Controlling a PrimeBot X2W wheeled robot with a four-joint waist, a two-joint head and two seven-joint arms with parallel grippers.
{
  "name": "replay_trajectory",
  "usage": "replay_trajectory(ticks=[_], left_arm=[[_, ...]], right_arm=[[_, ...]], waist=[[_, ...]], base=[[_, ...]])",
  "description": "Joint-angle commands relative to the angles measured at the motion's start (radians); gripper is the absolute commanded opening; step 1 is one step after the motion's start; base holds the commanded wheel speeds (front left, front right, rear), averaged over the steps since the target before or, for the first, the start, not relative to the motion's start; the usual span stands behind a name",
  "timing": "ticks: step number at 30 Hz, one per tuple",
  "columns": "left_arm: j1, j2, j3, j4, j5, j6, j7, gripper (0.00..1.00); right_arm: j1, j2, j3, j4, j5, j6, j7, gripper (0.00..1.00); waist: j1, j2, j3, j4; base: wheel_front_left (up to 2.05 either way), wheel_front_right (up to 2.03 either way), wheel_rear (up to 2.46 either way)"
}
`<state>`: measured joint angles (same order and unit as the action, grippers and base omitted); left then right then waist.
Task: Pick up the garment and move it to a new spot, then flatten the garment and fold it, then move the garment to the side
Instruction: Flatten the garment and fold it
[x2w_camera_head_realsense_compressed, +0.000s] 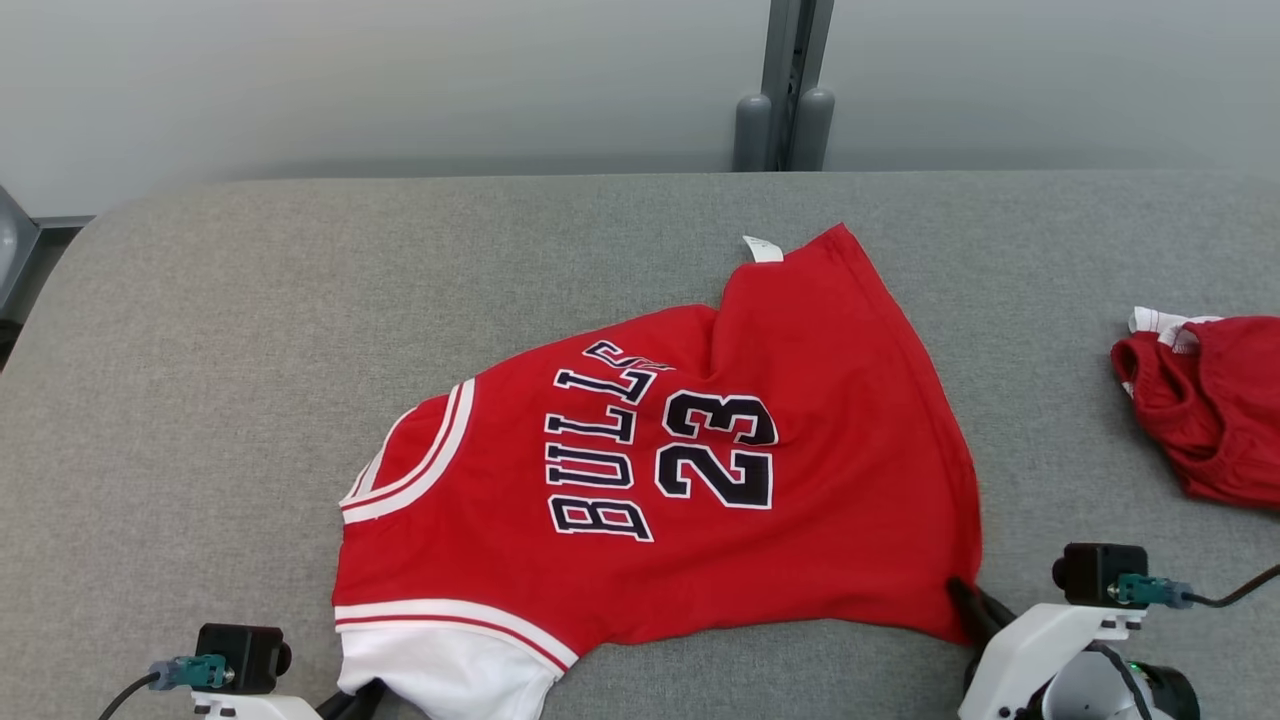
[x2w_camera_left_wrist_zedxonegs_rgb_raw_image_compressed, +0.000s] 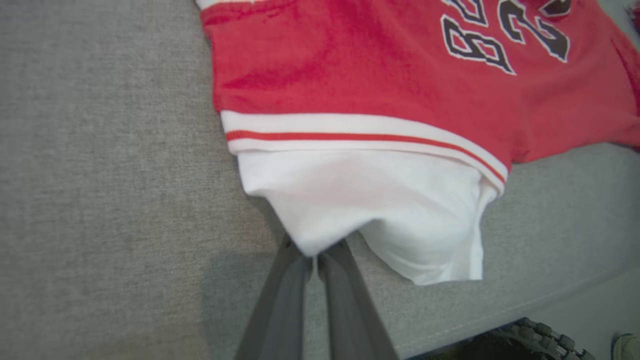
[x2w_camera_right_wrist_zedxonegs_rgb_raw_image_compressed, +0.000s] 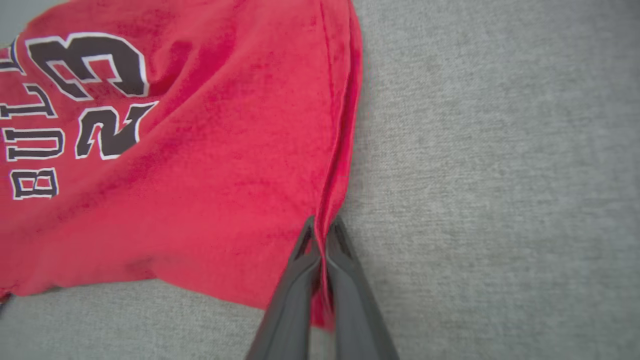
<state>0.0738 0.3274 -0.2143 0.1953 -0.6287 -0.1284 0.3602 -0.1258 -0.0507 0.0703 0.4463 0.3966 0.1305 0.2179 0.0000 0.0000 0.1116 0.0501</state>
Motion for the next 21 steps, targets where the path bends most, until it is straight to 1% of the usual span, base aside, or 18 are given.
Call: replay_trajectory(ticks=[1,6,10,15,21], left_arm=[[-0.010,0.009,-0.002,-0.004,-0.010,-0.001,-0.001,0.00],[0.015,0.028,-0.010,-0.041,-0.030,-0.002,0.008,0.00],[0.038,0.047,-0.023,-0.084,-0.054,-0.002,0.043,0.00],[0.086,0.090,-0.036,-0.179,-0.098,-0.002,0.099,0.00],[0.121,0.139,-0.007,-0.294,-0.122,0.004,0.126,0.00]], right_arm=[[0.009,-0.002,0.003,0.005,0.007,0.000,-0.011,0.00],[0.017,-0.003,0.010,-0.017,0.027,0.000,-0.040,0.00],[0.031,-0.003,0.010,-0.038,0.042,0.000,-0.044,0.00],[0.072,-0.008,0.013,-0.087,0.071,0.000,-0.026,0.00],[0.106,-0.022,-0.009,-0.172,0.079,0.000,-0.027,0.00]], waist=[[0.0000,0.0000,-0.009,0.000],[0.0000,0.0000,-0.034,0.002],[0.0000,0.0000,-0.047,0.003],[0.0000,0.0000,-0.061,0.003],[0.0000,0.0000,-0.061,-0.005]], base=[[0.00,0.00,0.00],[0.00,0.00,0.00],[0.00,0.00,0.00],[0.00,0.00,0.00],[0.00,0.00,0.00]])
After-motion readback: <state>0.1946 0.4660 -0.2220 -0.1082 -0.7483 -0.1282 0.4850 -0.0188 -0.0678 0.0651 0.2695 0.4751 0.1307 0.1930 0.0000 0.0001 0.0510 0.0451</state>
